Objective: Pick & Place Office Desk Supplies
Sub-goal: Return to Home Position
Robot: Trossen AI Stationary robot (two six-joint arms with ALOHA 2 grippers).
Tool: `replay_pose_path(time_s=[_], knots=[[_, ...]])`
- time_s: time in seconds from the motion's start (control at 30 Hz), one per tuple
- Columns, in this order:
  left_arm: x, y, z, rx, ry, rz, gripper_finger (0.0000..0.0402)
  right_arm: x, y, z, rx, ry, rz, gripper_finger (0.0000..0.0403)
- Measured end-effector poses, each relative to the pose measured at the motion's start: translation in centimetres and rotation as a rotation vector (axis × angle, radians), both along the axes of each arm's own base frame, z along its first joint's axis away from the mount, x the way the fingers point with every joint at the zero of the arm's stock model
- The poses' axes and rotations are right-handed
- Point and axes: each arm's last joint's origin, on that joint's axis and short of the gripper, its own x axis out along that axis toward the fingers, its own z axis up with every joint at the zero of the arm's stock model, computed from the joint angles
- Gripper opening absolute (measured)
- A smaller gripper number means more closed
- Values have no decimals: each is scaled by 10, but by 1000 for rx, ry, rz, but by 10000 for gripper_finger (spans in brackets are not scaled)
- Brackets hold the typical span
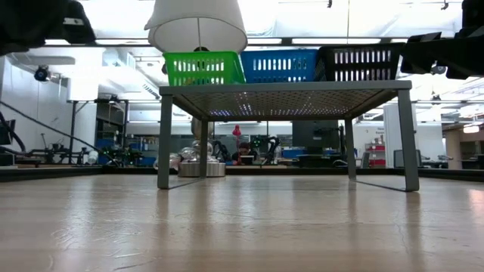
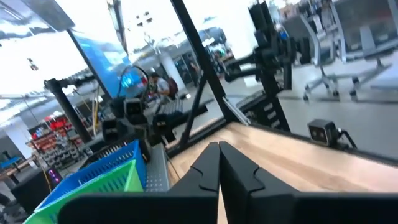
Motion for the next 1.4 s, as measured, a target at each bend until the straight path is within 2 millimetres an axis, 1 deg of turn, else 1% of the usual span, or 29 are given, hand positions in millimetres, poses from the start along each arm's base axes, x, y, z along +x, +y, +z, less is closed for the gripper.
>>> replay_pose_path(time_s=[0.2,0.33,0.47,0.53,0.63,0.93,1.4], knots=[[-7,3,-12,-40,-72,1,2,0,0,0,0,0,1,201],[-6,3,-19,-38,-32,32,1,0,0,0,0,-1,-1,201],[-4,5,-29,-79,84,97,1,0,0,0,-1,5,0,201],[-4,5,-29,-118,107,120,1,0,0,0,-1,5,0,201],[-3,5,-30,-131,117,126,1,0,0,0,-1,5,0,201],[-3,5,-30,-131,119,126,21,0,0,0,-1,5,0,201],[-3,5,-30,-130,121,127,23,0,0,0,-1,5,0,201]])
